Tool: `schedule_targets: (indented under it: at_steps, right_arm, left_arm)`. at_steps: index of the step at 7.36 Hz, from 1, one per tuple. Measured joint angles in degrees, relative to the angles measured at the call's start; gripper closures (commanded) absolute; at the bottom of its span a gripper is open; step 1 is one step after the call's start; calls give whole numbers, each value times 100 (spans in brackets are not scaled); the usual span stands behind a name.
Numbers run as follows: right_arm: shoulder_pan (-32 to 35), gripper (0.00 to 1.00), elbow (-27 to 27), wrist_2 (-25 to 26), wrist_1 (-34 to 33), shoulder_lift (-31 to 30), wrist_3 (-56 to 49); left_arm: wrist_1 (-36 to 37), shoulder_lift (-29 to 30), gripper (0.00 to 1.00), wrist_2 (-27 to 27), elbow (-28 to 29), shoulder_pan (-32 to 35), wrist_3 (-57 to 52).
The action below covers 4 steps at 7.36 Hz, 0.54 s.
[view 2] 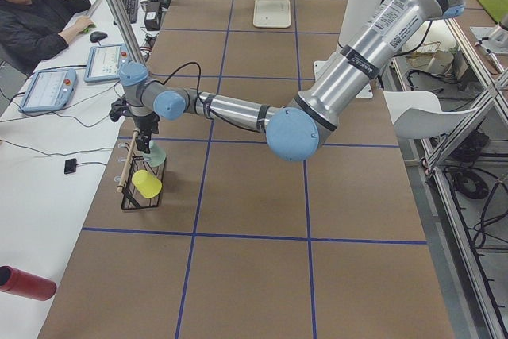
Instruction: Left arm grabs green cup and hands to right arm on tray
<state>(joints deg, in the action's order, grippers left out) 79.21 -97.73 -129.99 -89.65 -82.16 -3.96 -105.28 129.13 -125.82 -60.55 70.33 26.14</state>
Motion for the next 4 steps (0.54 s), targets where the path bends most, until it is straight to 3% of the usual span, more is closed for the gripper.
schedule_targets:
  at_steps: [4]
  right_arm:
    - [-2,0,4,0,0,-2,-6]
  left_arm:
    - [-55,60,2,14,224,-53,-21]
